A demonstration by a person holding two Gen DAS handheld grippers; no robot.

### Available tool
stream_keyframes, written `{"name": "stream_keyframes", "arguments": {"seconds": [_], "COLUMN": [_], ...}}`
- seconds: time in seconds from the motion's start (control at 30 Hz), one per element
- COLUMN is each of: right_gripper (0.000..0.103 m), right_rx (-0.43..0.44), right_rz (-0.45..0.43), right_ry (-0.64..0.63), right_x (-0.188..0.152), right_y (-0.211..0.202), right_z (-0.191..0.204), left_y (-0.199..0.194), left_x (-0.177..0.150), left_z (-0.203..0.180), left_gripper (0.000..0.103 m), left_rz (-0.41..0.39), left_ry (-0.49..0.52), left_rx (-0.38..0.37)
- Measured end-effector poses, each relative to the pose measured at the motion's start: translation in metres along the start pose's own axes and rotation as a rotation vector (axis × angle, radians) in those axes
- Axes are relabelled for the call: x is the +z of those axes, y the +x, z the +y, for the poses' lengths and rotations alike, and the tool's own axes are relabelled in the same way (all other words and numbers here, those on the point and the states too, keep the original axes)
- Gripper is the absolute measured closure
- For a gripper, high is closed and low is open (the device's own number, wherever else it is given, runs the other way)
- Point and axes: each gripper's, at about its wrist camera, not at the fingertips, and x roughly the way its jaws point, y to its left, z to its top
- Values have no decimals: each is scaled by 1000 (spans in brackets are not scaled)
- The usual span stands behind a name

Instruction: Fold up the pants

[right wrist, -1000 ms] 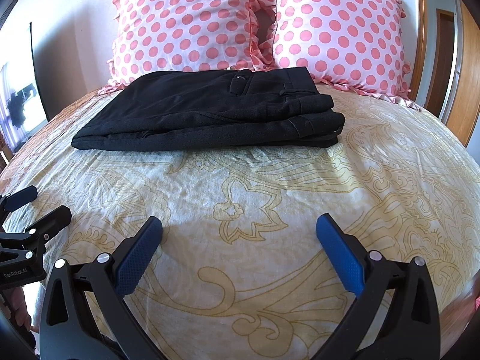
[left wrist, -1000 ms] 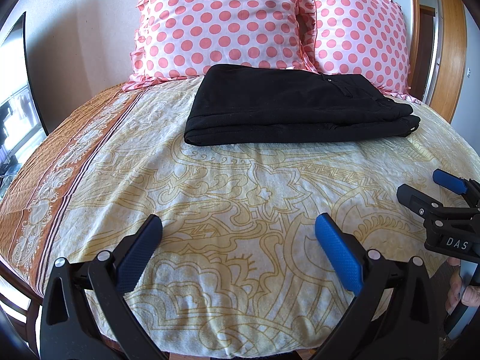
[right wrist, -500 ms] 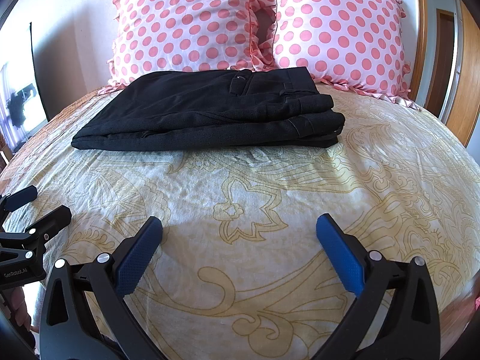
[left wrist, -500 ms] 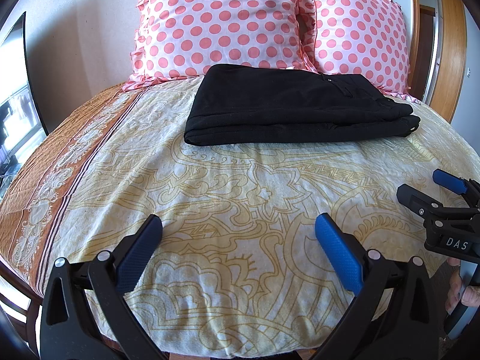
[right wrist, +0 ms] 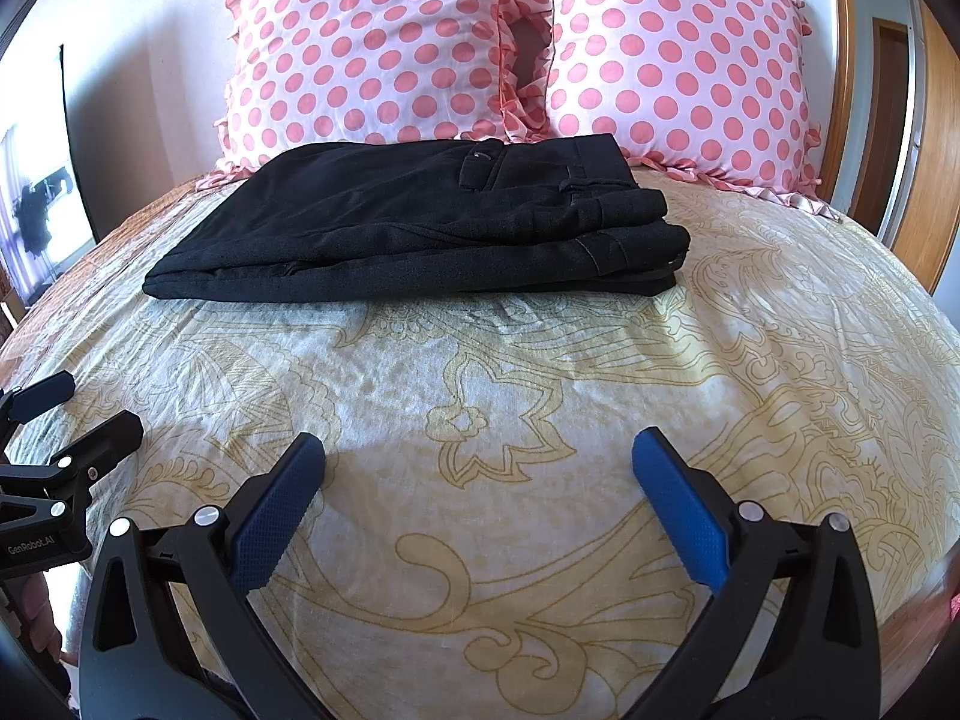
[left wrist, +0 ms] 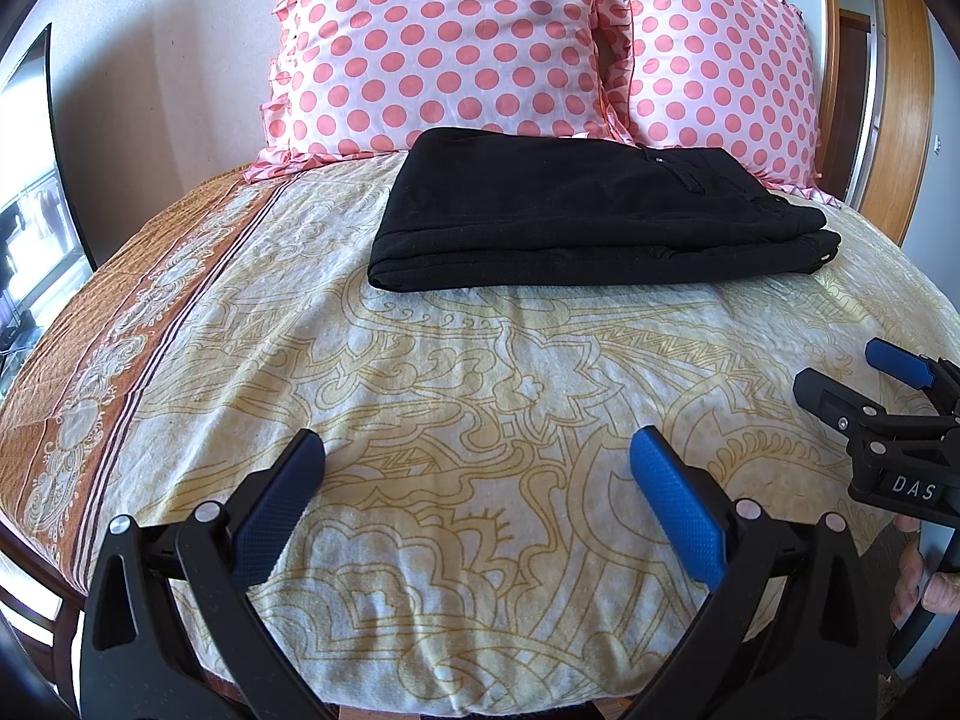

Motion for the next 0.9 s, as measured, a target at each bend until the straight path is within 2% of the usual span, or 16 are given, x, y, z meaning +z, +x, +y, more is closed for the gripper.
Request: {"name": "stream_keyframes", "arguments": {"seconds": [0.9], "right_gripper": [1], "right_rx": [-1], "right_rz": [0], "right_ry": [1], "right_x": [0], "right_y": [0], "right_z": [0], "left_y": [3], "left_x": [5], "left_z": [2], "left_gripper": [2], "left_rz": [51], "left_ry": [10], "left_rx": [-13]}}
